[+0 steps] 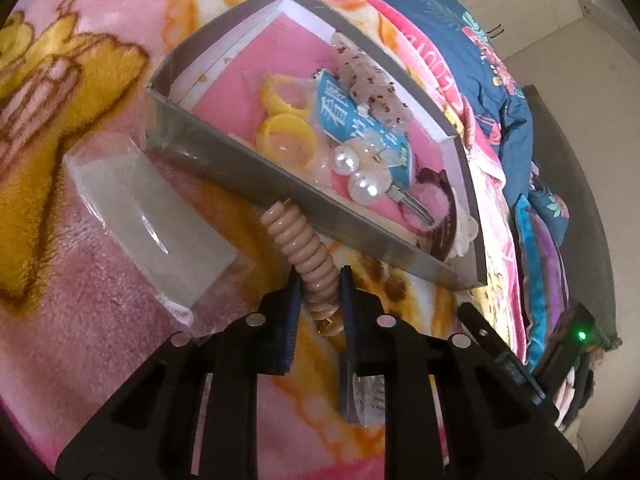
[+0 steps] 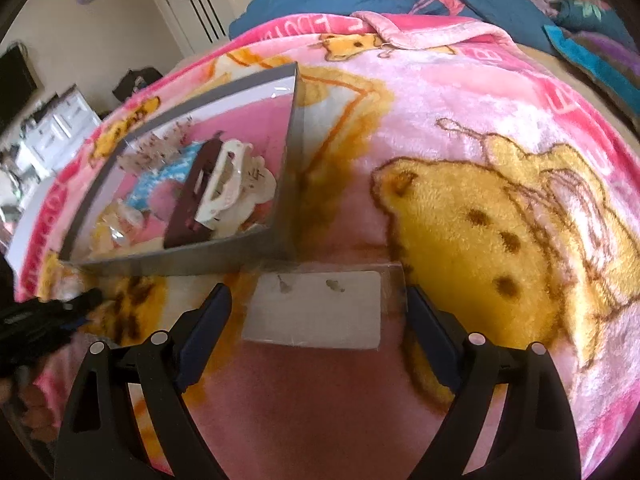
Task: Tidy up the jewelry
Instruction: 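Carry the coiled hair tie into the box with the left tool while the right carries the earring bag, then open both tools and withdraw them from the box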
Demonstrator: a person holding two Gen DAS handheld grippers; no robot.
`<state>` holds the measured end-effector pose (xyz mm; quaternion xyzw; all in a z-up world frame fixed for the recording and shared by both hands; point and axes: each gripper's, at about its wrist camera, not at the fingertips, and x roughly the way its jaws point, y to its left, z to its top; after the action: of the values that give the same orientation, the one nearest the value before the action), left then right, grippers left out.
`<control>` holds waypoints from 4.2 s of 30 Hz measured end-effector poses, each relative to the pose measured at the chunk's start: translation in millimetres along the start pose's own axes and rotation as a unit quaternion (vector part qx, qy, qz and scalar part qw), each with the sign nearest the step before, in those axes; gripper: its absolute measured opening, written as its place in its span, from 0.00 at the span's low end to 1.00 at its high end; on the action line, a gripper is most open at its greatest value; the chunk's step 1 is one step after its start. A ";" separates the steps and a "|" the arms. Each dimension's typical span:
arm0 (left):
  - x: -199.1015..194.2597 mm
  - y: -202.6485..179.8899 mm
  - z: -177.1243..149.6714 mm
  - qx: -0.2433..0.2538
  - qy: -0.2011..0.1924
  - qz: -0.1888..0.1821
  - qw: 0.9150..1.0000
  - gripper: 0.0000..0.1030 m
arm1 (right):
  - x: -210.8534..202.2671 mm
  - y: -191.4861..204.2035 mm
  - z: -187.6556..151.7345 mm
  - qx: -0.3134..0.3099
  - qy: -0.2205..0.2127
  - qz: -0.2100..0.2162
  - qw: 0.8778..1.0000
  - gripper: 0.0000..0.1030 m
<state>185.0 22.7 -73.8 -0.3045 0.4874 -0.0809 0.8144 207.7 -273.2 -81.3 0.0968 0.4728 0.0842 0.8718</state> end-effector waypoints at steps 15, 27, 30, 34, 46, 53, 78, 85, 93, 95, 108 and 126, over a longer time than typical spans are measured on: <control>-47.1 -30.6 -13.2 0.081 -0.050 0.002 0.995 0.10 | -45.5 9.0 -16.7 -0.069 -0.044 0.012 0.997 0.55; -88.5 -29.7 -2.5 0.101 -0.106 0.021 0.989 0.10 | -80.9 54.8 -4.6 -0.111 -0.077 0.055 0.989 0.55; -95.9 -20.8 4.6 0.091 -0.115 0.027 0.989 0.10 | -84.4 71.1 1.3 -0.125 -0.084 0.066 0.986 0.55; -103.3 -10.7 11.6 0.081 -0.126 0.034 0.988 0.10 | -85.2 90.7 9.9 -0.139 -0.093 0.079 0.983 0.55; -118.8 -13.2 39.7 0.090 -0.153 0.063 0.982 0.10 | -82.1 127.5 38.9 -0.156 -0.113 0.114 0.975 0.55; -120.1 -28.7 54.0 0.116 -0.159 0.070 0.978 0.10 | -85.3 128.9 52.5 -0.147 -0.124 0.113 0.975 0.55; -44.5 -44.2 94.1 0.162 -0.100 0.081 0.978 0.11 | -37.0 105.6 83.6 -0.116 -0.109 0.069 0.985 0.55; -23.9 -38.2 92.4 0.165 -0.077 0.090 0.979 0.11 | -11.2 111.6 81.0 -0.117 -0.083 0.063 0.988 0.56; -12.3 -34.9 91.0 0.167 -0.062 0.096 0.979 0.11 | 5.5 107.8 78.2 -0.106 -0.067 0.058 0.990 0.60; -10.8 -33.9 90.9 0.166 -0.059 0.097 0.979 0.11 | 6.9 106.4 77.1 -0.104 -0.065 0.057 0.991 0.68; -7.0 -34.6 88.9 0.168 -0.046 0.098 0.980 0.32 | -21.3 96.6 64.2 -0.084 -0.076 0.083 0.990 0.84; -65.7 -49.3 67.6 0.182 -0.099 0.092 0.974 0.62 | -82.1 104.7 39.1 -0.111 -0.114 0.109 0.981 0.90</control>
<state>216.5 39.6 26.4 -0.1111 0.4078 -0.0626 0.9041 190.5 -194.9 31.9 0.0592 0.3442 0.2192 0.9110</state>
